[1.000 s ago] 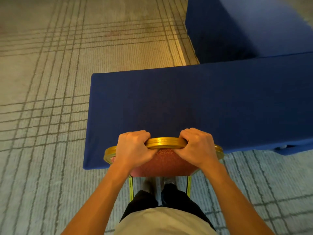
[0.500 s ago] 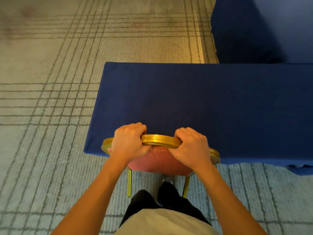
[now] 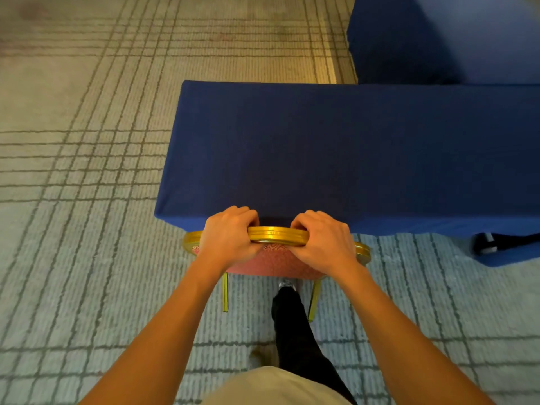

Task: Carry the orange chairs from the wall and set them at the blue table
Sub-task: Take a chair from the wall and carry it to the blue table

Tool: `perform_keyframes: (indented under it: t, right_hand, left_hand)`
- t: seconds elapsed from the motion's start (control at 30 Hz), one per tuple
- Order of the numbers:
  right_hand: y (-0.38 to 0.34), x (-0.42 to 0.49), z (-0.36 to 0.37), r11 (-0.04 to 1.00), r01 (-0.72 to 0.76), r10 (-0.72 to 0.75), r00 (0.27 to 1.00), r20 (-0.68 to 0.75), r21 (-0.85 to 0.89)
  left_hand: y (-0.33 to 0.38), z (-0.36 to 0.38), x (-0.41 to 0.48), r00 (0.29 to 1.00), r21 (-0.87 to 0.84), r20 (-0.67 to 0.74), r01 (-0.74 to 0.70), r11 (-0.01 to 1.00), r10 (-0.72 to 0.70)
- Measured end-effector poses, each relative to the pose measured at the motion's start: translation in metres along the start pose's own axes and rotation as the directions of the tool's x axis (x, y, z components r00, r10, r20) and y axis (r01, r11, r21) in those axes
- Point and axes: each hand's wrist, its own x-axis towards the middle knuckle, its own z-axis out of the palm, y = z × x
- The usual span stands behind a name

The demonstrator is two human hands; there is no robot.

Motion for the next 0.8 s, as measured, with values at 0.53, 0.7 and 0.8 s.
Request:
perform_keyframes:
  t: [0.53, 0.7, 0.8]
  right_hand:
    - [-0.034, -0.194, 0.078, 1.0, 0.016, -0.014, 0.916, 0.4, -0.002]
    - [-0.033, -0.232, 0.092, 0.999, -0.052, 0.045, 0.931, 0.362, 0.008]
    - [-0.034, -0.224, 0.089, 0.996, -0.085, 0.065, 0.918, 0.392, 0.034]
  left_hand:
    - [0.029, 0.047, -0.204, 0.867, -0.061, 0.497, 0.077, 0.995, -0.037]
    - [0.044, 0.059, -0.236, 0.864, -0.036, 0.498, 0.103, 0.994, -0.072]
    - [0.043, 0.054, -0.23, 0.854, -0.025, 0.514, 0.111, 0.993, -0.082]
